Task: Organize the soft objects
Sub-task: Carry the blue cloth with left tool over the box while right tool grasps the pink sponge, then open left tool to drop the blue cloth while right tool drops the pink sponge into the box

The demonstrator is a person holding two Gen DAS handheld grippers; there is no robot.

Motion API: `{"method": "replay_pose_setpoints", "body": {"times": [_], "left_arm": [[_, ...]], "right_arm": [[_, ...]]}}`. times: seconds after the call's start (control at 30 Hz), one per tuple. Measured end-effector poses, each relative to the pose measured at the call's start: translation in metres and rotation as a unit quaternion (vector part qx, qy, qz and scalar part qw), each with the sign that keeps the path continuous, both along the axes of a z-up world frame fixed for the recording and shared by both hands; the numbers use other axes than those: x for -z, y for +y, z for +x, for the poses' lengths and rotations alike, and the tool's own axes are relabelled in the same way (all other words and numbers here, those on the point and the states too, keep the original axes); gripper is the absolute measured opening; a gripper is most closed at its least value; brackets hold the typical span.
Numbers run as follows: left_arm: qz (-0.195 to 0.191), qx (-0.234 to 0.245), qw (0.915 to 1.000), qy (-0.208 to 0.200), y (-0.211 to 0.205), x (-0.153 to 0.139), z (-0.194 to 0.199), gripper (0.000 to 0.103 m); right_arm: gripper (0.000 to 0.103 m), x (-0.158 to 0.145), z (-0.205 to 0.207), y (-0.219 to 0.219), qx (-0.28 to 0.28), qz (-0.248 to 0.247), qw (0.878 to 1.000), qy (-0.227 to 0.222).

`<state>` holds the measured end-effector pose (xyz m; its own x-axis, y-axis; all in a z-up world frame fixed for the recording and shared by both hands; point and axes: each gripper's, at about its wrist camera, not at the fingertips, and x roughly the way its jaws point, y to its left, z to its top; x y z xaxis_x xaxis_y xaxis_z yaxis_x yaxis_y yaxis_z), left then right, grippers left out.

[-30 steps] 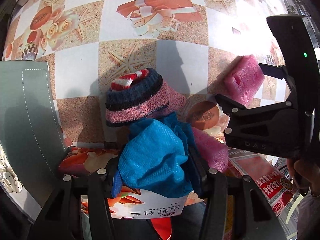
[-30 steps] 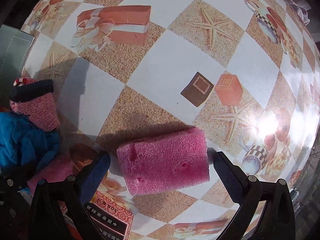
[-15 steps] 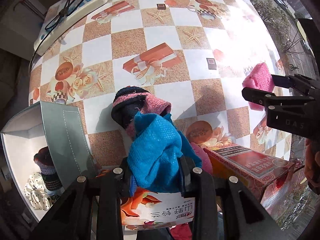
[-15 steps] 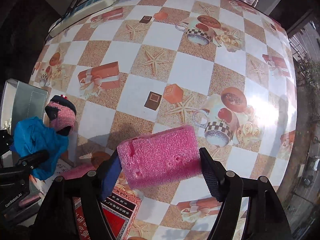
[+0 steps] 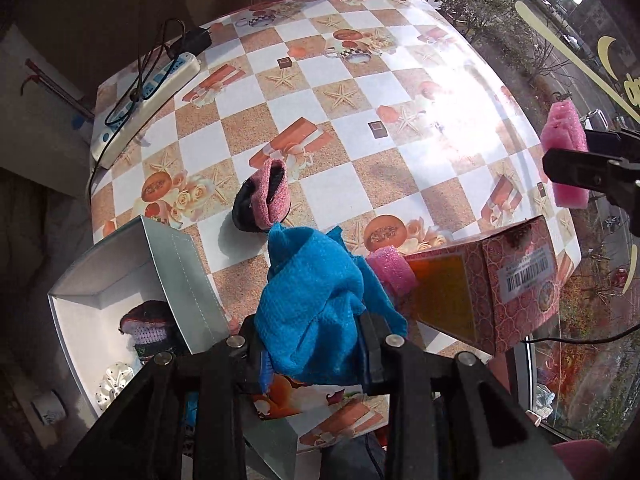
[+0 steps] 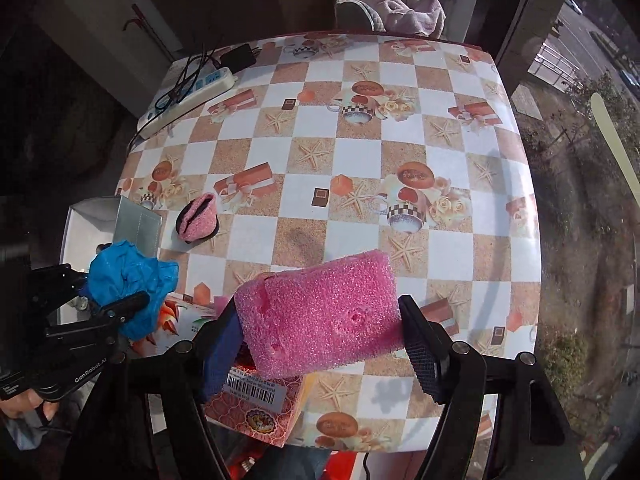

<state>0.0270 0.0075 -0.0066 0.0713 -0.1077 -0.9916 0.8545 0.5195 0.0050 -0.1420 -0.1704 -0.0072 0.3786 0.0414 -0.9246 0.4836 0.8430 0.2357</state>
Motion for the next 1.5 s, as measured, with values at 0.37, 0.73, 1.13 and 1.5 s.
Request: {"method": "replay_pose_setpoints", "body": {"times": [0.37, 0.73, 1.13, 1.5], "left_arm": [[-0.025, 0.017, 0.9993, -0.021, 0.042, -0.022, -0.018, 0.034], [-0.046, -0.057, 0.9969, -0.028, 0.089, -0.03, 0.014, 0.034], [-0.051, -0.141, 0.9885, -0.021, 0.146, -0.027, 0.039, 0.034], [-0.049, -0.197, 0.979, -0.019, 0.184, -0.023, 0.051, 0.034]], "right_arm": [[0.075, -0.019, -0.008, 0.072, -0.014, 0.014, 1.0, 0.006], [0.075, -0.027, 0.03, 0.137, -0.089, 0.01, 0.996, 0.014], [0.075, -0.031, 0.071, 0.183, -0.167, -0.009, 0.986, 0.026], [0.075, -0.038, 0.101, 0.221, -0.23, -0.026, 0.973, 0.022]]}}
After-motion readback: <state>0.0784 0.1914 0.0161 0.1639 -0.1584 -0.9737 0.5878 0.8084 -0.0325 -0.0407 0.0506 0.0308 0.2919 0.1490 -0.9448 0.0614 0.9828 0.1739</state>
